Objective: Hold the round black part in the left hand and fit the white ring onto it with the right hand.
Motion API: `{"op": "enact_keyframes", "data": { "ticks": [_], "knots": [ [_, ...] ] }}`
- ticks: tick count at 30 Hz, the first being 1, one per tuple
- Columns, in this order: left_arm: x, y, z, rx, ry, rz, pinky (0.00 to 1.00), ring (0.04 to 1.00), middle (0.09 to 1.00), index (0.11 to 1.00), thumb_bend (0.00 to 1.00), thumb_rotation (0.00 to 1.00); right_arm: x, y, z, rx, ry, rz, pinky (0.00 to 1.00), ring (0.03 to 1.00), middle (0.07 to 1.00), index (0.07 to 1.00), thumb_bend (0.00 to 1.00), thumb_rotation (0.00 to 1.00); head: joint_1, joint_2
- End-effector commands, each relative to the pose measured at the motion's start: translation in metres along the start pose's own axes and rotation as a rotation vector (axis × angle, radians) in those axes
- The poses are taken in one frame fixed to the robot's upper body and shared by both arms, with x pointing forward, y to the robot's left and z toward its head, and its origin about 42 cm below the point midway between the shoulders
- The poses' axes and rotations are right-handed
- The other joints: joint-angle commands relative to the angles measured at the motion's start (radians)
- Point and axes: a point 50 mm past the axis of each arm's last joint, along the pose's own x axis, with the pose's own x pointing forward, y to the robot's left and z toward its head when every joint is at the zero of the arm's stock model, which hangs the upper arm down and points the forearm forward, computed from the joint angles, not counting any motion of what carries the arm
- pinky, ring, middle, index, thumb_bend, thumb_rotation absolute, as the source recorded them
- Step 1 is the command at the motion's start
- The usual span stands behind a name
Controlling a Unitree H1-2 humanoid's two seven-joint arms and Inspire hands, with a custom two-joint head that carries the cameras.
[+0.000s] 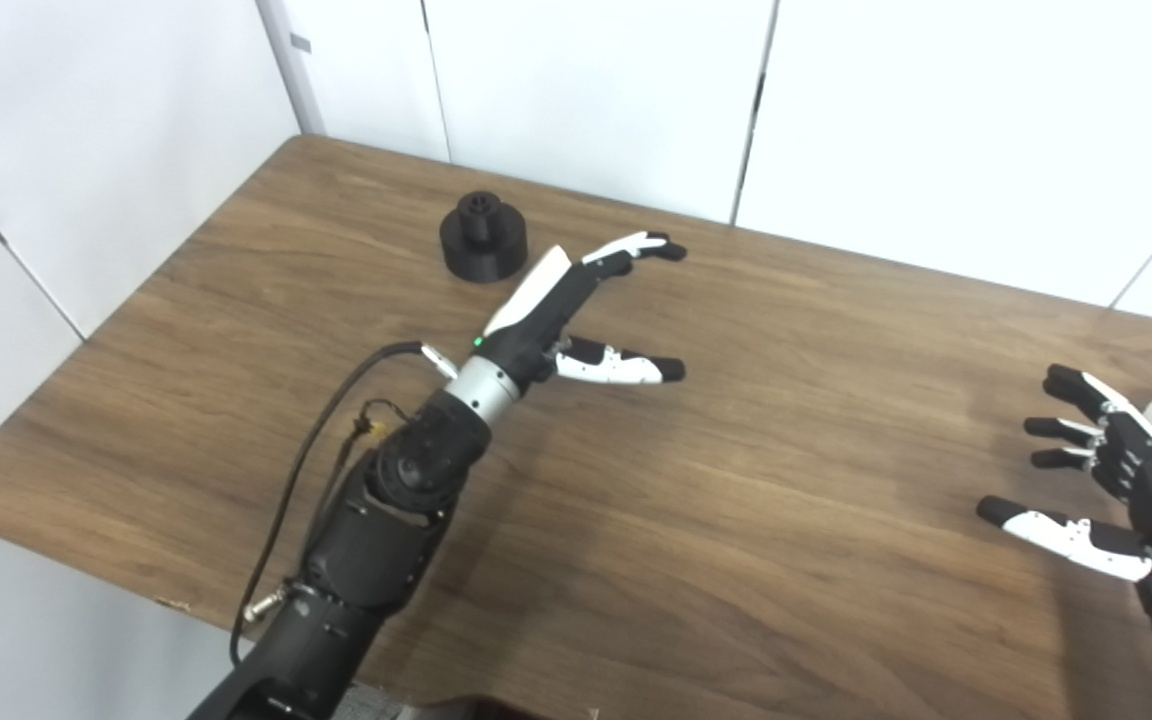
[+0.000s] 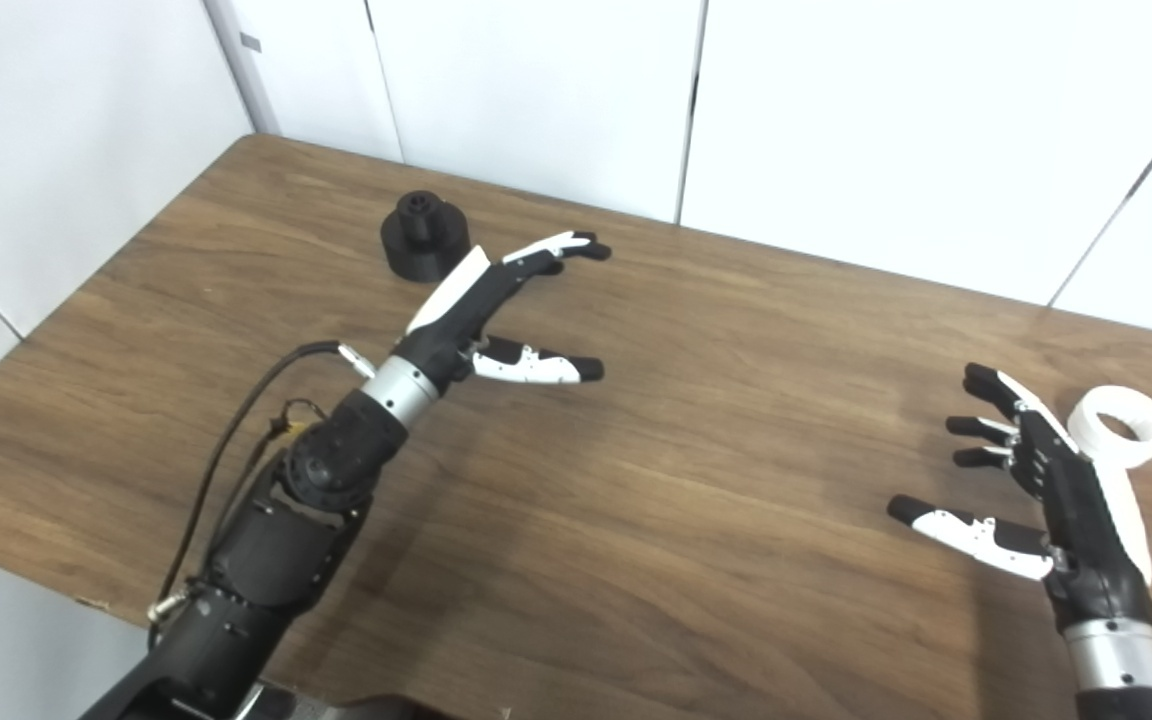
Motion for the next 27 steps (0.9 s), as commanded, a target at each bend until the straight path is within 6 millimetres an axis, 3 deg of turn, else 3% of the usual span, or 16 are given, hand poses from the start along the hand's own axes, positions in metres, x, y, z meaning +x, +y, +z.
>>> {"op": "enact_keyframes", "data": {
  "ticks": [1, 4, 16, 27],
  "knots": [
    [0.017, 0.027, 0.022, 0.071, -0.085, 0.078, 0.84, 0.919, 0.915, 0.814, 0.86, 0.25, 0.008, -0.011, 0.012, -0.021, -0.076, -0.013, 0.64, 0.739, 0.867, 0.859, 0.79, 0.25, 0.001, 0.001],
    [0.020, 0.039, 0.022, 0.121, -0.070, 0.101, 0.81, 0.911, 0.918, 0.816, 0.84, 0.25, 0.007, -0.011, 0.011, -0.024, -0.071, -0.014, 0.62, 0.736, 0.867, 0.858, 0.79, 0.25, 0.003, 0.000],
    [0.036, 0.077, 0.015, 0.199, -0.048, 0.184, 0.87, 0.939, 0.929, 0.817, 0.80, 0.18, 0.008, -0.012, 0.008, -0.031, -0.062, -0.012, 0.61, 0.732, 0.870, 0.861, 0.78, 0.24, 0.007, -0.003],
    [0.047, 0.113, 0.011, 0.255, 0.000, 0.234, 0.86, 0.948, 0.934, 0.809, 0.84, 0.18, 0.007, -0.014, 0.009, -0.034, -0.072, -0.011, 0.61, 0.732, 0.873, 0.860, 0.77, 0.24, 0.005, 0.000]
  ]
}}
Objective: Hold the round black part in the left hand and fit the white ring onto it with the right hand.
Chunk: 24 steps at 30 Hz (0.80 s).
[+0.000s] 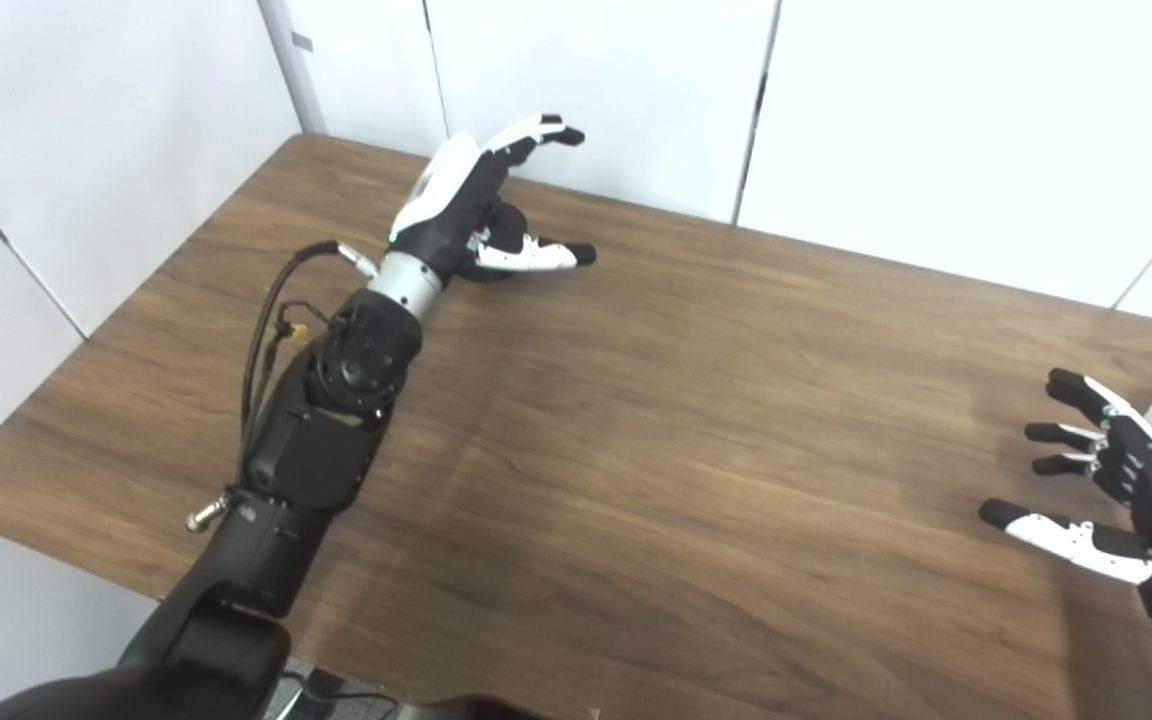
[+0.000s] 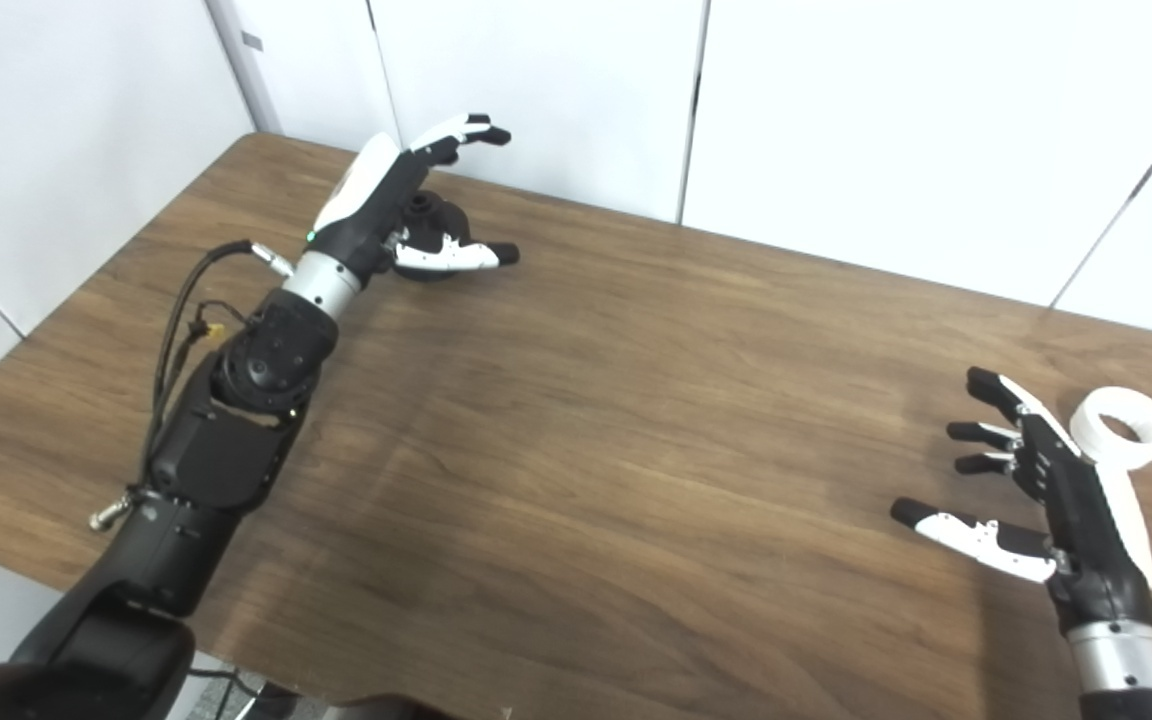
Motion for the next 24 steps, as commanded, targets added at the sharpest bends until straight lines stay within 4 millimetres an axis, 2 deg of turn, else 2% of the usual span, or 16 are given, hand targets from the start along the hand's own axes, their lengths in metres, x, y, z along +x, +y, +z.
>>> {"op": "enact_keyframes", "data": {
  "ticks": [1, 9, 14, 24],
  "knots": [
    [0.019, 0.027, 0.012, 0.043, -0.044, 0.073, 0.85, 0.950, 0.935, 0.810, 0.84, 0.18, 0.007, -0.013, 0.011, -0.032, -0.075, -0.015, 0.61, 0.732, 0.874, 0.860, 0.77, 0.25, 0.001, 0.001],
    [0.026, 0.041, 0.002, 0.095, -0.001, 0.091, 0.83, 0.954, 0.934, 0.803, 0.85, 0.20, 0.007, -0.013, 0.012, -0.028, -0.080, -0.014, 0.62, 0.738, 0.878, 0.859, 0.76, 0.22, -0.001, 0.002],
    [0.030, 0.050, -0.002, 0.134, 0.035, 0.089, 0.79, 0.946, 0.940, 0.796, 0.88, 0.18, 0.006, -0.014, 0.012, -0.026, -0.081, -0.011, 0.63, 0.742, 0.879, 0.861, 0.76, 0.22, 0.001, 0.004],
    [0.037, 0.066, -0.012, 0.250, 0.113, 0.103, 0.81, 0.985, 0.952, 0.798, 0.97, 0.28, 0.005, -0.014, 0.012, -0.024, -0.085, -0.011, 0.61, 0.734, 0.877, 0.860, 0.75, 0.21, 0.001, 0.006]
  ]
}}
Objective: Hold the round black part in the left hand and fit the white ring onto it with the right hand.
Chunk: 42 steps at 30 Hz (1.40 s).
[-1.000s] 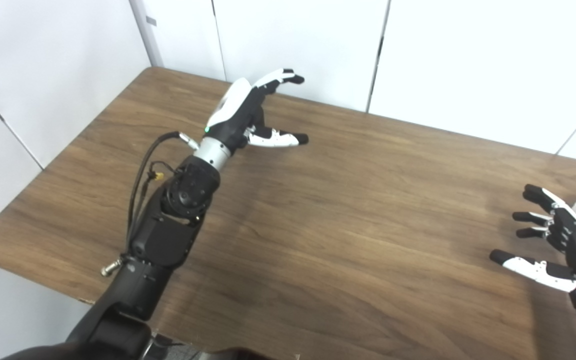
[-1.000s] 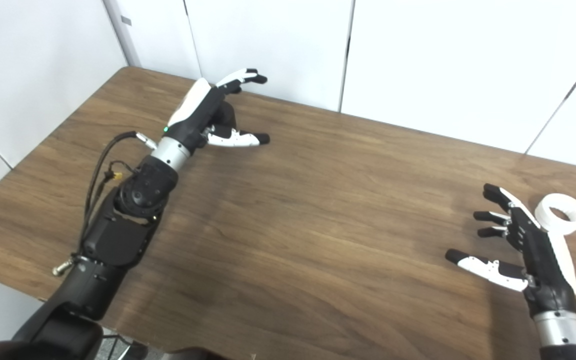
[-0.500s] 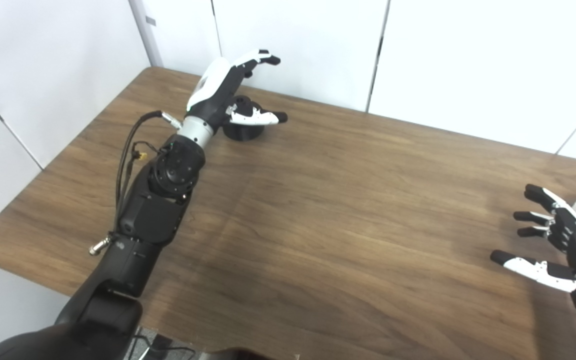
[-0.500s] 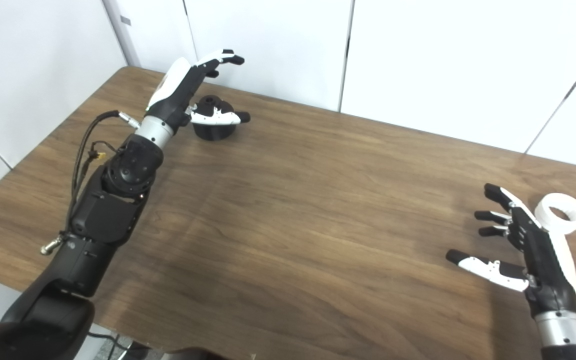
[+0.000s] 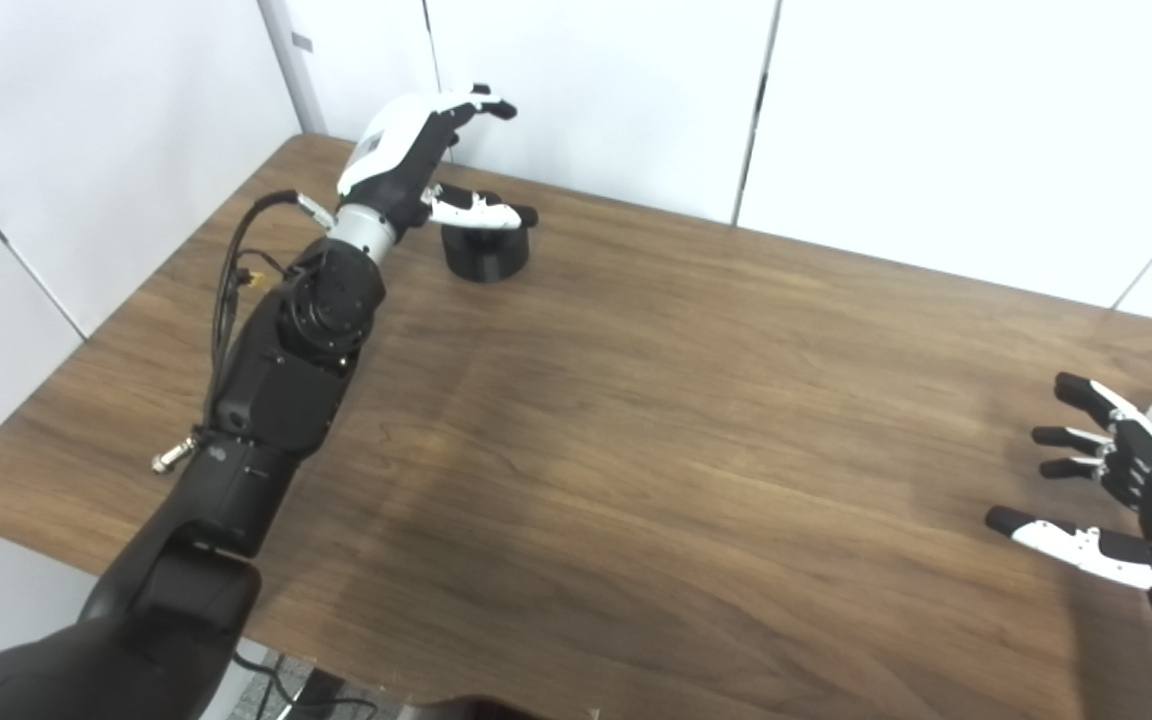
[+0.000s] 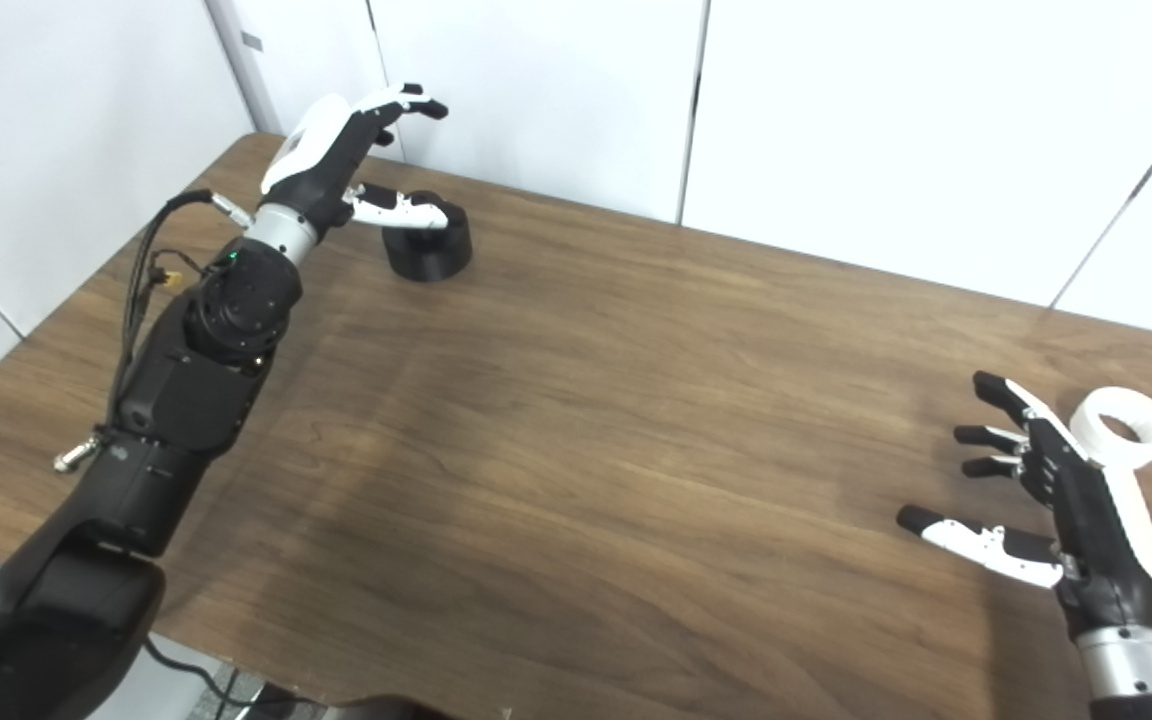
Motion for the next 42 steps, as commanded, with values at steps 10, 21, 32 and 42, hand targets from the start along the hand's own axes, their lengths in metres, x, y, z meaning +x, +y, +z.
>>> {"op": "enact_keyframes", "data": {
  "ticks": [10, 21, 32, 42],
  "knots": [
    [0.019, 0.032, 0.004, 0.118, 0.025, 0.079, 0.91, 1.000, 0.971, 0.810, 1.00, 0.34, 0.007, -0.009, 0.014, -0.011, -0.089, -0.014, 0.62, 0.739, 0.878, 0.860, 0.76, 0.23, -0.002, 0.003],
    [0.026, 0.026, -0.003, 0.236, 0.120, 0.017, 1.00, 1.000, 0.991, 0.803, 1.00, 0.45, 0.006, -0.009, 0.013, -0.009, -0.090, -0.012, 0.61, 0.731, 0.878, 0.861, 0.76, 0.26, -0.017, 0.005],
    [0.031, 0.014, -0.012, 0.302, 0.208, -0.012, 1.00, 1.000, 1.000, 0.835, 1.00, 0.53, 0.002, -0.011, 0.015, -0.007, -0.089, -0.018, 0.60, 0.730, 0.879, 0.862, 0.75, 0.28, -0.022, 0.013],
    [0.030, 0.006, -0.020, 0.290, 0.248, -0.035, 1.00, 1.000, 1.000, 0.879, 1.00, 0.57, -0.002, -0.013, 0.016, -0.005, -0.085, -0.013, 0.61, 0.729, 0.880, 0.863, 0.74, 0.27, -0.025, 0.024]
  ]
}}
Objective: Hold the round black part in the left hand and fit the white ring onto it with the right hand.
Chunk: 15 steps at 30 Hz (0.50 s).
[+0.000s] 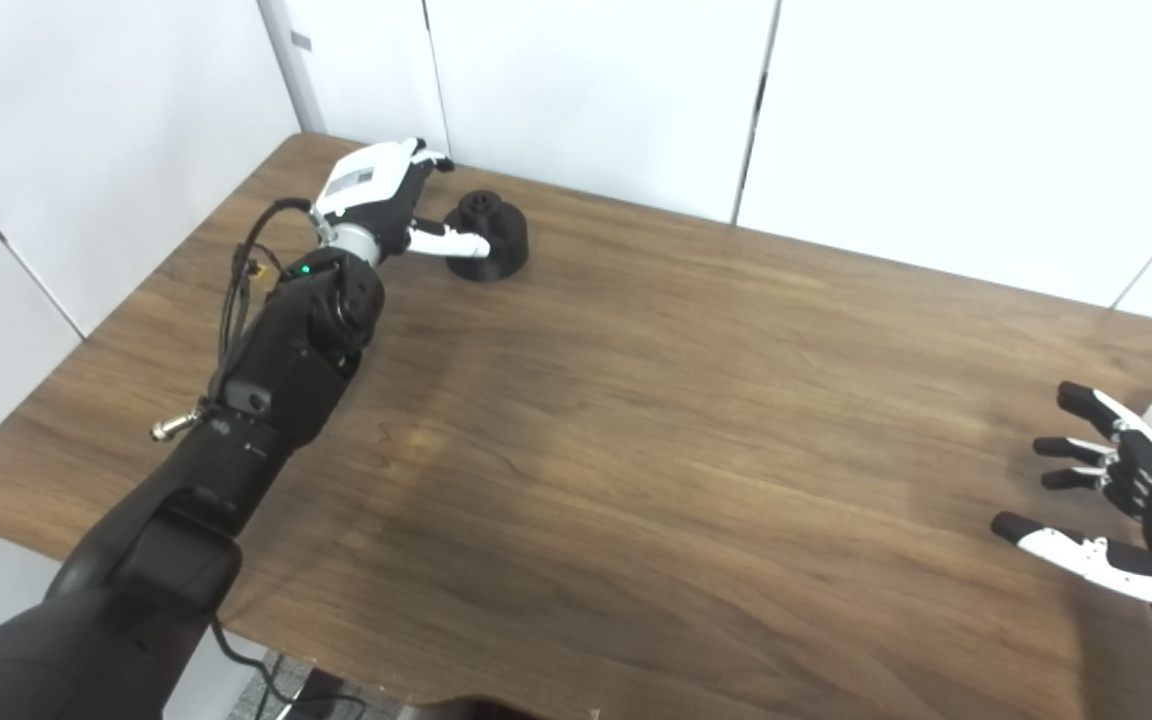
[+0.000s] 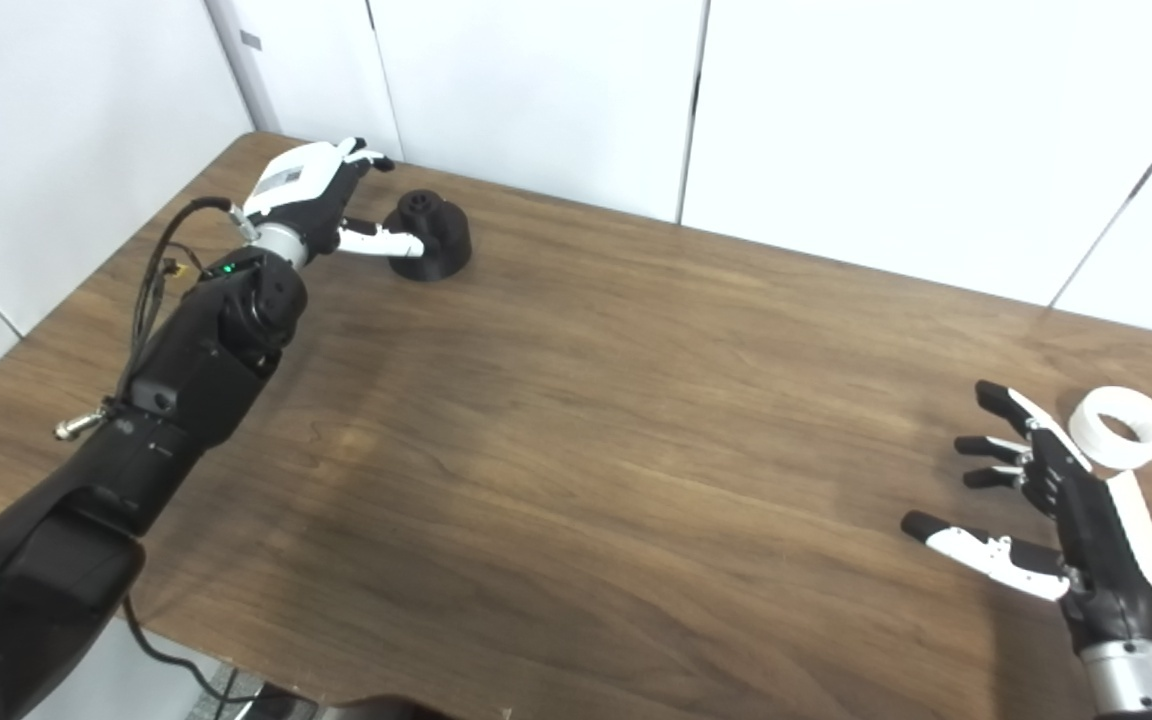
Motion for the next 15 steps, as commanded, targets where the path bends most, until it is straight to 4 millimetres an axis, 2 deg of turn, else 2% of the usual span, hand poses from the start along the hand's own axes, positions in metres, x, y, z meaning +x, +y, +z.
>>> {"op": "enact_keyframes", "data": {
  "ticks": [1, 9, 15],
  "knots": [
    [0.012, 0.032, 0.010, 0.004, -0.022, 0.094, 1.00, 1.000, 1.000, 0.879, 1.00, 0.57, 0.007, -0.012, 0.017, -0.018, -0.081, -0.020, 0.61, 0.729, 0.880, 0.863, 0.74, 0.27, -0.001, 0.005],
    [0.012, 0.021, 0.007, 0.001, -0.004, 0.082, 1.00, 1.000, 1.000, 0.868, 1.00, 0.56, 0.005, -0.013, 0.018, -0.017, -0.077, -0.021, 0.61, 0.728, 0.875, 0.861, 0.75, 0.28, -0.004, 0.011],
    [0.013, 0.012, 0.006, 0.021, 0.008, 0.059, 1.00, 1.000, 1.000, 0.862, 1.00, 0.56, 0.003, -0.013, 0.021, -0.016, -0.079, -0.022, 0.62, 0.723, 0.872, 0.857, 0.74, 0.25, -0.008, 0.015]
  ]
}}
